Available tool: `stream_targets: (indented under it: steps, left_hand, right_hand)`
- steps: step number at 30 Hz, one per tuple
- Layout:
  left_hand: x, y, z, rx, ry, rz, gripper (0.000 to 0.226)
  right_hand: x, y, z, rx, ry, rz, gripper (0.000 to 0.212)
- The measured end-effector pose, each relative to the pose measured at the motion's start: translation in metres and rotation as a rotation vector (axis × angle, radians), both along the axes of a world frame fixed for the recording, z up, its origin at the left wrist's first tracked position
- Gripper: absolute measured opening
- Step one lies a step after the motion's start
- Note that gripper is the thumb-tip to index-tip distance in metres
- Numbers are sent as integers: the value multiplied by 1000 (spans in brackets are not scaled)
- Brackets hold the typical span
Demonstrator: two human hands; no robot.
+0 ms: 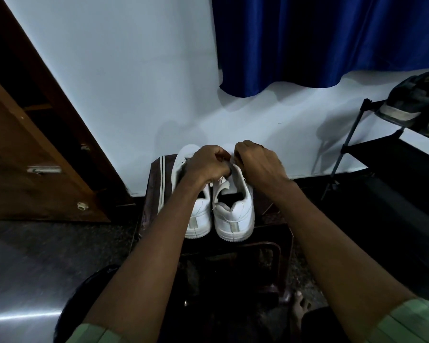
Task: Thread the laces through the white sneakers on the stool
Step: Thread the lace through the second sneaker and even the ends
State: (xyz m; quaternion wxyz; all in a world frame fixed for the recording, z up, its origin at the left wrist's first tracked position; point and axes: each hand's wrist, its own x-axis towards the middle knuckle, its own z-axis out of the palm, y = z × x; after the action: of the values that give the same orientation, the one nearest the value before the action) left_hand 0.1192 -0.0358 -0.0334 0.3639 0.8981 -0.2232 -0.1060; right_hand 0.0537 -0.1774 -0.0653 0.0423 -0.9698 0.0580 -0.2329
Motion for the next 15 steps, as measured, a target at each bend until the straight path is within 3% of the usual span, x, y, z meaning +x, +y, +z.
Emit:
stream_targets:
  steps: [4,8,11,15]
  left_hand:
    - [-1,0,-1,26,-45,6,33]
    - [-9,-8,-4,161,-291,11,20]
    - [-11,-11,-7,230,-403,13,25]
    - [0,-6,-10,218,-403,9,26]
  right_hand:
    - [2,-2,-4,200,-6,-18,12]
    - [3,-5,-9,435,-44,-85,8]
    - [4,-5,-13,503,-77,-76,8]
    - [4,-7,-15,563,-98,-46,9]
